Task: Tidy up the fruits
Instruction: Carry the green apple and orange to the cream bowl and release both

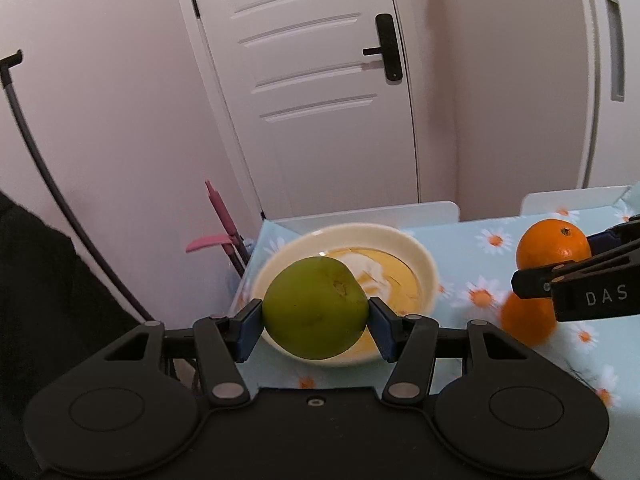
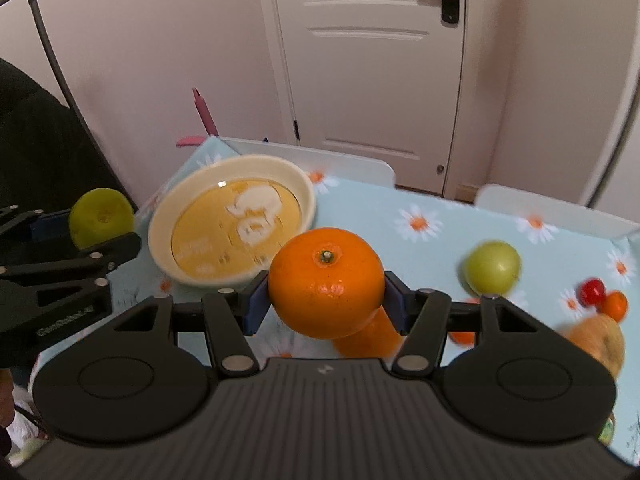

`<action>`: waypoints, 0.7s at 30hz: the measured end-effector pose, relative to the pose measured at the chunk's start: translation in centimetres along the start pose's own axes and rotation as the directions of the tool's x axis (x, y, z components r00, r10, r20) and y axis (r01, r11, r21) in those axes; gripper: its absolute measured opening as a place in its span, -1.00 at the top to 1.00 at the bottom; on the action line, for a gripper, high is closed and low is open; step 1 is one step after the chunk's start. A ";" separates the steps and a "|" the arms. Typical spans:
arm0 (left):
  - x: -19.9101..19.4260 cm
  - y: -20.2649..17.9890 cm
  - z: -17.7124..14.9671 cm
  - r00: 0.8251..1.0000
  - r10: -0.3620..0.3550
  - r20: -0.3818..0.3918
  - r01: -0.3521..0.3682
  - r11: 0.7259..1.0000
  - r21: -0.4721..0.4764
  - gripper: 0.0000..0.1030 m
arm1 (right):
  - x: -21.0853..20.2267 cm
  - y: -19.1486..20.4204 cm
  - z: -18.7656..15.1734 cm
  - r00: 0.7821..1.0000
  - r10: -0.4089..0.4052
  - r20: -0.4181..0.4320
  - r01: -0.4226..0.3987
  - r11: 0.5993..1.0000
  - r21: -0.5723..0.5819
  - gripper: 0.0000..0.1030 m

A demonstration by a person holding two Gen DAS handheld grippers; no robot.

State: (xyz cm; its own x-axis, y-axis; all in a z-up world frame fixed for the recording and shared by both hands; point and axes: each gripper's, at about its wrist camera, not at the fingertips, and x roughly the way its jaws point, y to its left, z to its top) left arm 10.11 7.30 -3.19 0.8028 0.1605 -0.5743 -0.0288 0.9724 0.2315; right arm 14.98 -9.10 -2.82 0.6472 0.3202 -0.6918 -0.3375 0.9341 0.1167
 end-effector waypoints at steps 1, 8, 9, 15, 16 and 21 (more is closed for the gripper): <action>0.6 0.5 0.3 1.000 -0.001 0.001 0.001 1.000 0.003 -0.17 | 0.5 0.4 0.5 1.000 -0.001 0.002 0.001 1.000 0.001 -0.43; 5.5 3.3 2.2 0.999 -0.033 -0.016 0.033 0.999 0.018 -0.17 | 4.2 2.2 3.8 1.000 -0.004 0.000 0.004 0.999 0.038 -0.43; 6.1 3.4 2.3 0.999 -0.038 -0.016 0.038 0.999 0.024 -0.17 | 4.8 2.4 4.2 1.000 -0.008 -0.001 0.008 0.999 0.039 -0.43; 10.7 3.6 2.7 0.996 -0.072 -0.043 0.075 0.995 0.070 -0.17 | 8.1 2.8 6.0 1.000 -0.027 -0.016 0.028 0.998 0.058 -0.43; 11.6 3.5 2.8 0.996 -0.080 -0.050 0.084 0.993 0.077 -0.17 | 8.5 2.8 6.2 0.999 -0.032 -0.019 0.033 0.998 0.059 -0.43; 14.7 2.7 2.7 0.991 -0.105 -0.081 0.114 0.987 0.113 -0.17 | 10.5 2.5 6.8 0.998 -0.054 -0.038 0.057 0.996 0.067 -0.43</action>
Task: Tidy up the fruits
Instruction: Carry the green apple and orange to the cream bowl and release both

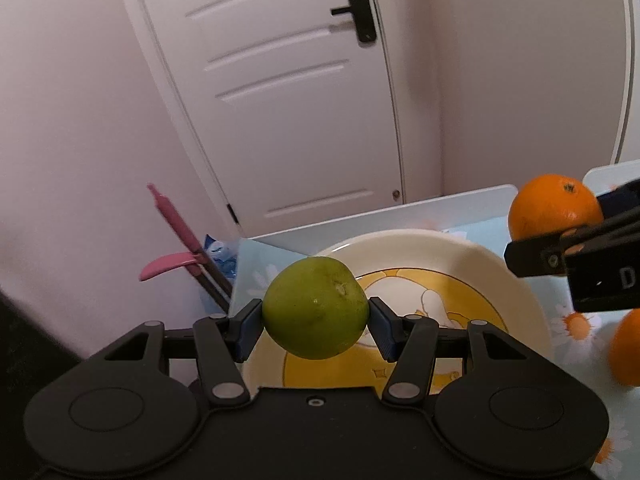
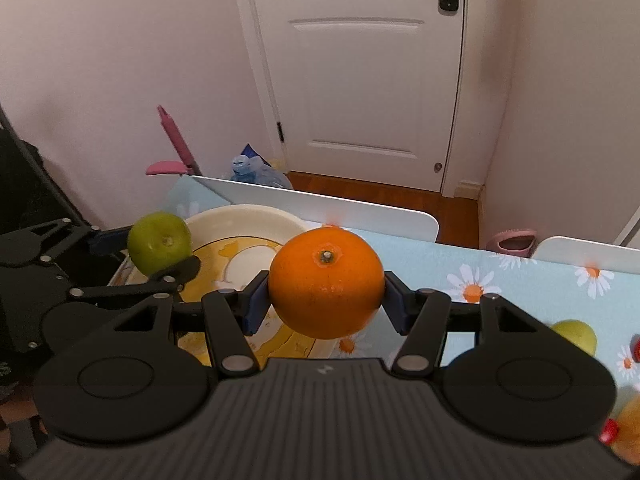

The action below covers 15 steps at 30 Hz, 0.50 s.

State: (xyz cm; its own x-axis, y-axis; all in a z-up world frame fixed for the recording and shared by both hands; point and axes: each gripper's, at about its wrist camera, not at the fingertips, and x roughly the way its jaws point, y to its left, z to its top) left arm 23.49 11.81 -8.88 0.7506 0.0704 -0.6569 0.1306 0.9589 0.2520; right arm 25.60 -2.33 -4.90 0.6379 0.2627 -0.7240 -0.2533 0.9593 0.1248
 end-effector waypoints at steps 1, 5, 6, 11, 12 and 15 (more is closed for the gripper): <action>0.6 -0.1 0.0 1.000 -0.006 -0.004 0.006 1.000 0.008 -0.17 | 0.4 -0.1 0.1 1.000 -0.004 -0.003 0.004 1.000 0.005 -0.43; 3.0 -0.4 0.4 0.999 -0.026 -0.024 0.026 0.999 0.033 -0.17 | 1.6 -0.7 0.1 1.000 -0.019 -0.018 0.019 1.000 0.021 -0.43; 3.5 -0.4 0.4 0.999 -0.030 -0.029 0.031 0.999 0.036 -0.17 | 1.8 -0.9 0.1 1.000 -0.022 -0.021 0.022 0.999 0.024 -0.43; 4.5 -0.3 0.5 0.997 -0.062 -0.046 0.063 0.998 0.022 -0.30 | 2.4 -1.1 0.4 0.999 -0.027 -0.028 0.028 0.999 0.032 -0.43; 4.2 -0.1 0.5 0.997 -0.070 -0.032 0.071 0.997 0.019 -0.57 | 2.4 -1.2 0.5 0.999 -0.024 -0.030 0.025 0.999 0.032 -0.43; 3.3 0.8 0.7 0.998 -0.065 -0.002 0.065 0.998 0.006 -0.91 | 2.4 -1.3 0.9 0.999 -0.011 -0.030 0.012 0.999 0.030 -0.43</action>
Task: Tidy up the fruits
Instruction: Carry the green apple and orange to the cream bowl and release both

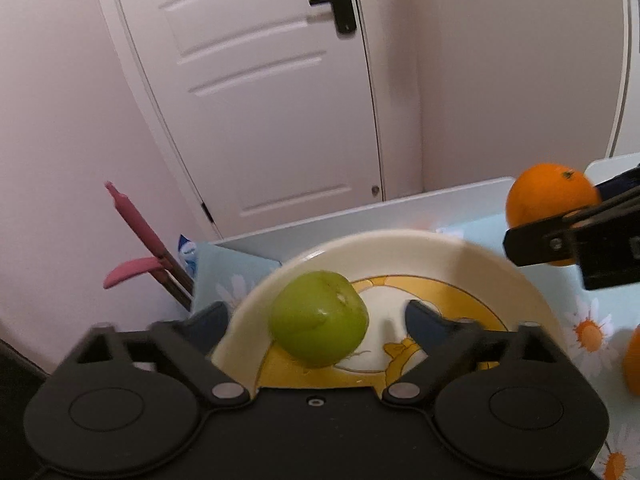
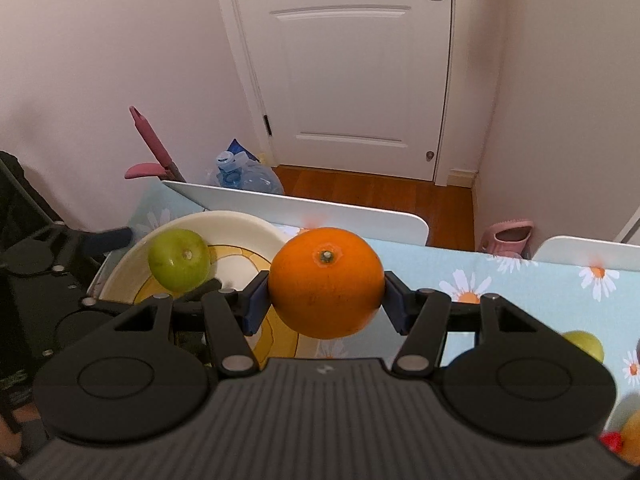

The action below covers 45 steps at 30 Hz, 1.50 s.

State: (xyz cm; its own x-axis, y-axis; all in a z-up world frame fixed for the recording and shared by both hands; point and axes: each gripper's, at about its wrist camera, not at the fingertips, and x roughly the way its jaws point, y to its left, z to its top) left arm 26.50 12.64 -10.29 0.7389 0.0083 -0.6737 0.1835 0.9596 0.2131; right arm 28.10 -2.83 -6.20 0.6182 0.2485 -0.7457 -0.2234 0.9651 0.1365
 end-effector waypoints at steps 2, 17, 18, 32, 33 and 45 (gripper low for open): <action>-0.3 0.3 0.2 1.000 0.004 -0.010 -0.004 1.000 -0.007 -0.92 | 0.0 0.0 0.1 1.000 0.007 0.001 -0.007 1.000 -0.013 -0.43; -4.6 1.9 -1.7 0.999 0.042 -0.028 -0.043 0.997 -0.062 -0.92 | 2.8 3.4 0.7 0.995 0.088 -0.047 -0.096 0.975 -0.200 -0.43; -4.8 1.9 -1.9 0.999 0.042 -0.032 -0.044 0.997 -0.065 -0.92 | 3.2 3.8 0.6 0.995 0.091 -0.050 -0.099 0.972 -0.215 -0.43; -6.4 1.8 -3.6 0.998 0.031 -0.048 -0.034 0.997 -0.065 -0.93 | 3.7 6.4 -0.3 0.996 0.088 0.012 -0.079 0.936 -0.343 -1.00; -6.6 1.8 -3.5 0.999 0.029 -0.046 -0.032 0.997 -0.068 -0.93 | 3.3 6.4 -0.3 0.996 0.089 0.031 -0.073 0.936 -0.343 -1.00; -8.7 1.7 -3.0 1.000 -0.003 -0.014 0.002 0.997 -0.074 -0.93 | -2.1 5.8 -0.6 0.994 0.069 0.082 -0.046 0.966 -0.255 -1.00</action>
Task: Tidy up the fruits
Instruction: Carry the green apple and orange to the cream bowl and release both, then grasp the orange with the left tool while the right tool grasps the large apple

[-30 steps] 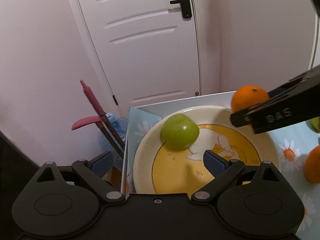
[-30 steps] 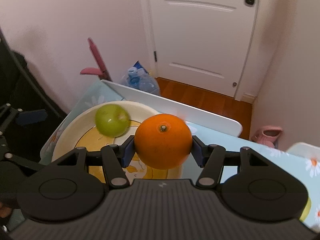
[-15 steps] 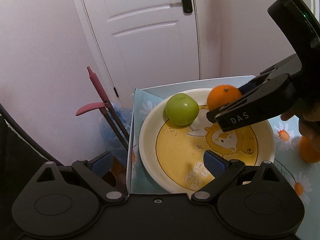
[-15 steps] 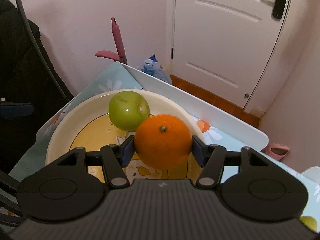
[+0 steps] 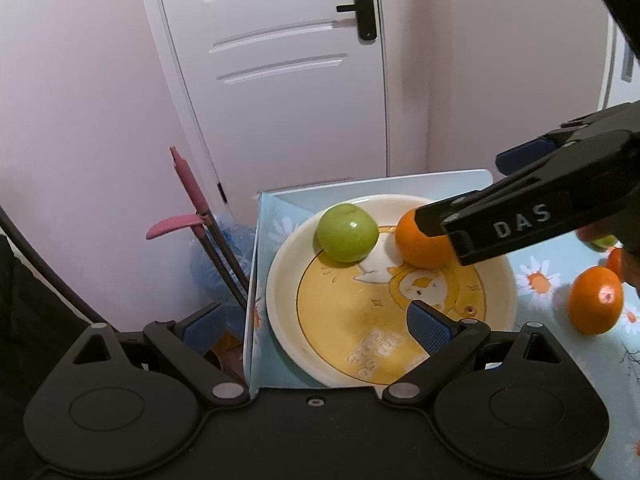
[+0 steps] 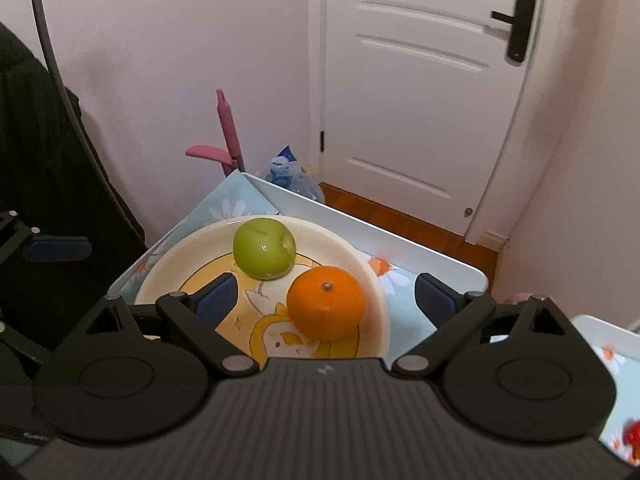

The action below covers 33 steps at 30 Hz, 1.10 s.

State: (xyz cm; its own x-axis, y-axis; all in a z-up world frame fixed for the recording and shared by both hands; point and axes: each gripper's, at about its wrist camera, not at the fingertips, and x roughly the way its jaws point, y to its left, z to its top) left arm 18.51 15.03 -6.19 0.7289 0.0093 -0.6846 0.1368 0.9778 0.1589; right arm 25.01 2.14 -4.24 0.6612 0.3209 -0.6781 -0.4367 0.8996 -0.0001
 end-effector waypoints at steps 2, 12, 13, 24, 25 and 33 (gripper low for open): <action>-0.7 -0.2 0.2 1.000 0.004 0.008 -0.004 1.000 0.006 -0.93 | -1.4 -0.1 -0.2 1.000 -0.012 0.005 0.012 1.000 0.017 -1.00; -5.3 -2.6 0.4 0.998 0.000 0.068 0.000 1.000 0.000 -0.92 | -9.2 -3.5 -3.5 0.997 -0.067 0.035 0.062 0.988 0.141 -1.00; -5.7 -3.1 0.4 0.997 0.000 0.074 0.000 1.000 0.000 -0.92 | -9.9 -4.0 -3.9 0.997 -0.072 0.037 0.066 0.987 0.147 -1.00; -10.1 -10.8 -0.2 0.995 0.030 0.095 -0.025 0.999 -0.045 -0.92 | -17.3 -11.2 -9.8 0.993 -0.110 0.035 0.103 0.981 0.162 -1.00; -10.3 -11.5 -0.1 0.995 0.032 0.094 -0.027 0.998 -0.051 -0.92 | -17.7 -11.9 -10.4 0.993 -0.111 0.033 0.104 0.981 0.161 -1.00; -10.0 -17.2 -0.7 0.995 0.058 0.075 -0.050 0.994 -0.097 -0.92 | -19.7 -18.1 -14.8 0.993 -0.117 0.017 0.113 0.982 0.155 -1.00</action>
State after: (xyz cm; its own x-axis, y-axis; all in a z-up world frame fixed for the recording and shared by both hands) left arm 8.36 -1.75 -2.56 0.7840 0.0501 -0.6187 0.0341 0.9918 0.1235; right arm 10.88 -24.80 -1.75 0.7180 0.2189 -0.6607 -0.2598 0.9649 0.0373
